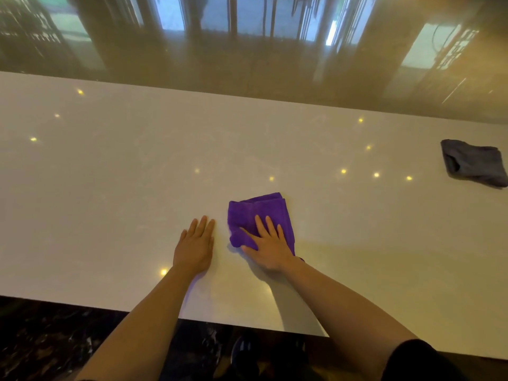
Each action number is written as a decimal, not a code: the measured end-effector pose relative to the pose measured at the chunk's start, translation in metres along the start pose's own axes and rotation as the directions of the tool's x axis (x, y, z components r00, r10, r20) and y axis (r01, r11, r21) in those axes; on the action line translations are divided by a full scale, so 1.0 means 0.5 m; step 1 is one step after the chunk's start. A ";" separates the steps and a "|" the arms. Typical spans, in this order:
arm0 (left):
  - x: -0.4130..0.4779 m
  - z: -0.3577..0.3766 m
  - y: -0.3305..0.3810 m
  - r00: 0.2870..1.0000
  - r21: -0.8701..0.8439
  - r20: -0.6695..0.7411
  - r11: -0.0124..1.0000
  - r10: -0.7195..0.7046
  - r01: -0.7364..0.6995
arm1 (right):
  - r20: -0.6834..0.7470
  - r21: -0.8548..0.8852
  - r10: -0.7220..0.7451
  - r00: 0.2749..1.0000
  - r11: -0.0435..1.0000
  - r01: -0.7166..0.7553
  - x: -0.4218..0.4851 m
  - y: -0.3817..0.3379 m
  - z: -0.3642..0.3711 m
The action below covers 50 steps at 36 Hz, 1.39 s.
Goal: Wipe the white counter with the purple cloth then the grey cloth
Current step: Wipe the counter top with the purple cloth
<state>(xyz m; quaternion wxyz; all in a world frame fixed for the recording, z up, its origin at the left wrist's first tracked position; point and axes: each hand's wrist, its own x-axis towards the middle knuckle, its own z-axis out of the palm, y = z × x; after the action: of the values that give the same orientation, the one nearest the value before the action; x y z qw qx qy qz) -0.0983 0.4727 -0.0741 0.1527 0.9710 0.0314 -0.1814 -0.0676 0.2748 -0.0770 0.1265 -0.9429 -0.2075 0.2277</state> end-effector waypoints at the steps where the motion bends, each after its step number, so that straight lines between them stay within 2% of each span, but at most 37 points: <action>1: 0.000 0.000 0.000 1.000 -0.003 0.003 1.000 -0.002 0.002 | -0.008 -0.010 -0.022 1.000 1.000 0.022 -0.005 -0.001 0.005; 15: 0.002 0.004 0.004 1.000 0.064 0.012 0.998 0.001 -0.002 | 0.021 -0.020 -0.268 0.963 0.963 0.269 -0.076 0.060 0.014; 22: 0.001 0.013 0.011 0.999 0.060 -0.026 0.998 -0.022 0.023 | 0.022 0.032 -0.314 0.949 0.949 0.313 -0.113 0.114 0.012; 28: -0.001 0.014 0.016 0.998 0.035 -0.050 0.998 -0.048 0.050 | -0.016 0.002 -0.329 0.944 0.944 0.329 -0.164 0.187 0.015; 33: 0.000 0.019 0.025 0.994 0.024 -0.079 0.997 -0.073 0.075 | -0.030 -0.087 -0.285 0.958 0.956 0.281 -0.207 0.259 0.004; 43: 0.002 0.028 0.031 0.991 0.015 -0.099 0.995 -0.095 0.097 | -0.053 -0.194 -0.069 0.996 0.979 0.057 -0.207 0.324 -0.040; 46: 0.002 0.028 0.029 0.991 0.016 -0.096 0.995 -0.092 0.094 | -0.053 -0.184 0.022 0.998 0.982 -0.032 -0.190 0.342 -0.053; 50: 0.003 0.028 0.027 0.992 0.007 -0.083 0.995 -0.096 0.097 | -0.097 -0.153 0.064 0.993 0.985 -0.078 -0.169 0.368 -0.069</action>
<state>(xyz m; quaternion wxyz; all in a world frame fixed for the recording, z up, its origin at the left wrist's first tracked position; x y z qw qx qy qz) -0.1000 0.4555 -0.0832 0.1368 0.9758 0.0836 -0.1485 -0.0579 0.0695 -0.0766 0.0532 -0.9662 -0.1848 0.1716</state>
